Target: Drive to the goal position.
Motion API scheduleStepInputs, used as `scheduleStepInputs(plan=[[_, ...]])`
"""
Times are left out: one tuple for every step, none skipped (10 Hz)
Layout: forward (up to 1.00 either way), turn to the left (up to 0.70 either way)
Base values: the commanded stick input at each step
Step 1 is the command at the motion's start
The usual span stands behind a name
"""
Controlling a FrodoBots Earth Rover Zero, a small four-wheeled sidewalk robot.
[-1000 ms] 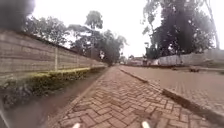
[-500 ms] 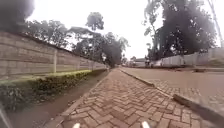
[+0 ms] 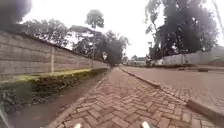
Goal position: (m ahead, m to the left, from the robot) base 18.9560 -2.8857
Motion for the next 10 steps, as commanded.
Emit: scheduleStepInputs(plan=[[0.7,0.07],[0.7,0.12],[0.7,0.0],[0.7,0.0],[0.7,0.0],[0.7,0.0],[0.7,0.0],[0.7,0.0],[0.7,0.02],[0.7,0.01]])
